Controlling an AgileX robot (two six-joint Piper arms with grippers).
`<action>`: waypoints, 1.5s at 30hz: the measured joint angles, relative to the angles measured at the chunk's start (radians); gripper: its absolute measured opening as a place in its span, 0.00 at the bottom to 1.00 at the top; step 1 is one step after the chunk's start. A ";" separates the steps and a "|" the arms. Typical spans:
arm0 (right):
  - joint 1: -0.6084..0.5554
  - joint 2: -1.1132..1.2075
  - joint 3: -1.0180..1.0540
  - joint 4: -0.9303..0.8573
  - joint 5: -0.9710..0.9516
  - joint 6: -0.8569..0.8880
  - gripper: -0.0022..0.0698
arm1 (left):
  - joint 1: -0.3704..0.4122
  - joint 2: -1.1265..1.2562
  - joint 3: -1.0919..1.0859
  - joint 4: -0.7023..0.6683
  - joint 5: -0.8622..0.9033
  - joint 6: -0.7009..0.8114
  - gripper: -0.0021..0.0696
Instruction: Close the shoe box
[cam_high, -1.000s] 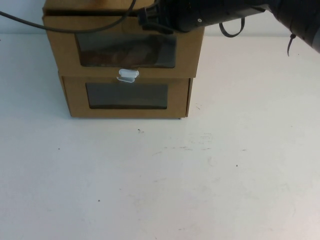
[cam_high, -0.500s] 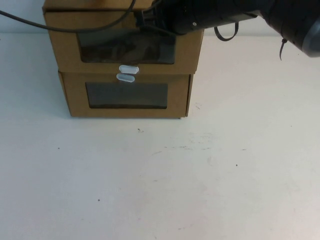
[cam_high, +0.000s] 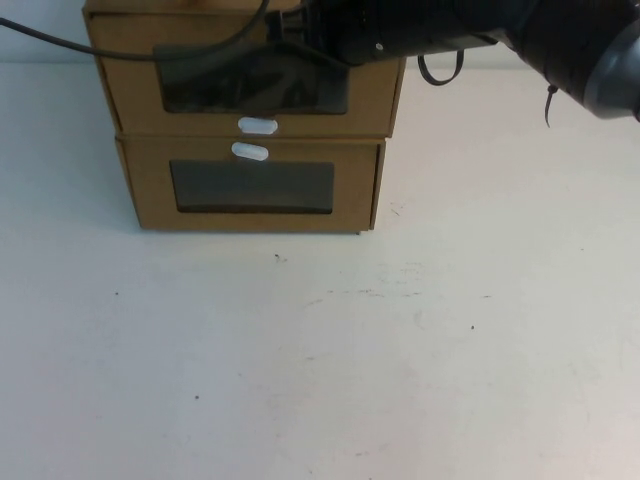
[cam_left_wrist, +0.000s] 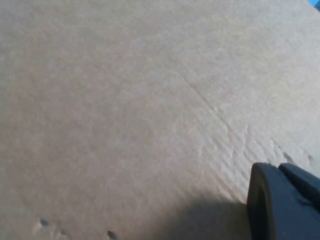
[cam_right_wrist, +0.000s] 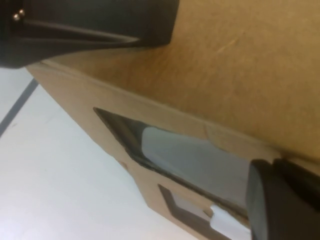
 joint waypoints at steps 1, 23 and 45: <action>-0.002 0.002 0.000 0.008 0.000 0.000 0.01 | 0.000 0.000 0.000 0.000 0.000 0.000 0.02; -0.028 -0.290 0.020 -0.197 0.361 0.077 0.01 | 0.021 -0.211 -0.124 0.165 0.109 0.000 0.02; -0.028 -1.290 1.061 -0.524 0.292 0.427 0.01 | 0.089 -1.321 1.266 0.001 -0.535 0.244 0.02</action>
